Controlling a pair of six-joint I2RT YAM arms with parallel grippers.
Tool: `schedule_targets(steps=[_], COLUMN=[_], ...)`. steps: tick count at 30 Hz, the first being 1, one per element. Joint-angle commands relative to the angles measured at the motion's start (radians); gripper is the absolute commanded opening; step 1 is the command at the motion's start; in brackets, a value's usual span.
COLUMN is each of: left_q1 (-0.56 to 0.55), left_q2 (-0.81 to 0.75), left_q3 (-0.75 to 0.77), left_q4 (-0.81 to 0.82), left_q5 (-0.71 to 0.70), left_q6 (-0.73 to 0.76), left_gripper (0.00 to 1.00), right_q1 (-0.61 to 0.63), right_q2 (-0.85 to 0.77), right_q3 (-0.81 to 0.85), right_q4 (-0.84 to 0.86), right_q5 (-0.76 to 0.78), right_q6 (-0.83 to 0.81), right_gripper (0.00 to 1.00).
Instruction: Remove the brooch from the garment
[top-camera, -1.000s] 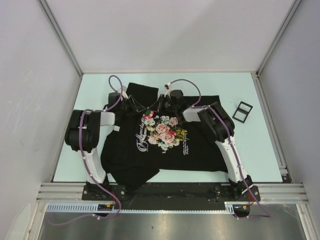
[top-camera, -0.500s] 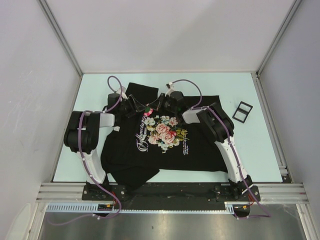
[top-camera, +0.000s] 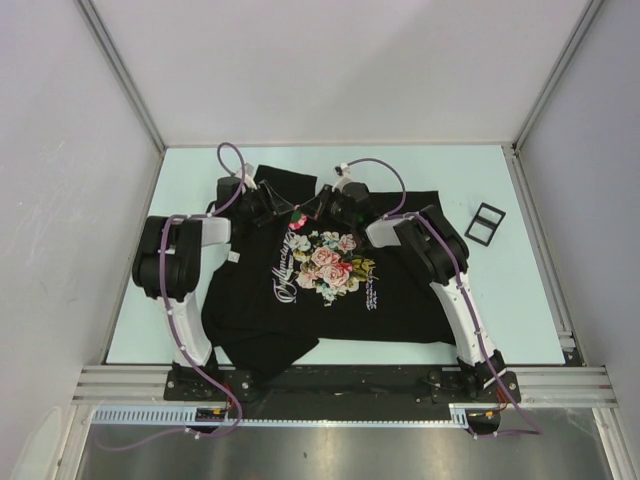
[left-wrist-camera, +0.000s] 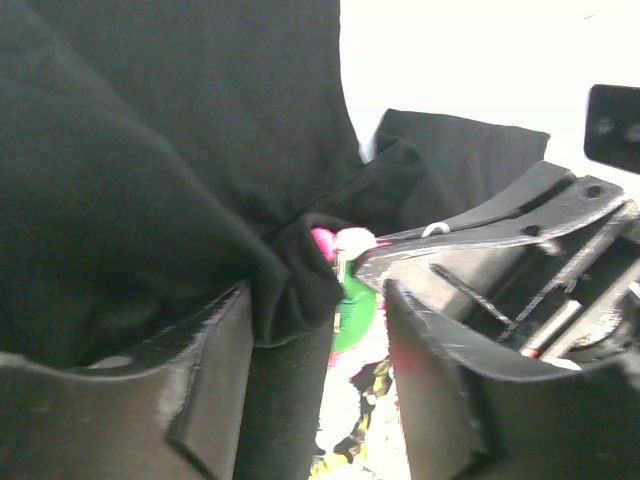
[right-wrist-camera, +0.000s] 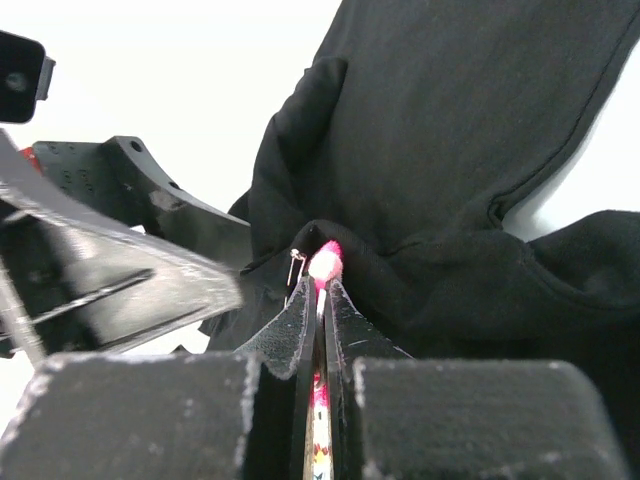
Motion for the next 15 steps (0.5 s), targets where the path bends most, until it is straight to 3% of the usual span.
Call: schedule_targets(steps=[1,6,9,13,15], left_q1=[0.011,0.013,0.013,0.013,0.013], left_q2=[0.028,0.046,0.059,0.06,0.062], left_q3=[0.025,0.032,0.037,0.034,0.032], left_q4=[-0.002,-0.012,-0.012,-0.006,0.0], left_q5=[0.036,0.045,0.051,0.053,0.056], left_q6=[0.009,0.013,0.013,0.01,0.007], left_gripper=[0.5,0.27,0.15,0.08,0.06], right_q1=[0.012,0.015,0.012,0.009,0.009], right_q2=[-0.021,-0.016,-0.012,-0.009,-0.01], right_q3=[-0.002,-0.003,-0.003,-0.003,-0.003], right_q4=[0.067,0.041,0.027,0.014,0.003], right_q5=[0.007,0.0,-0.019,-0.034,-0.045], right_q6=[0.0,0.008,0.025,0.043,0.043], right_gripper=[0.0,0.0,0.1,0.29,0.34])
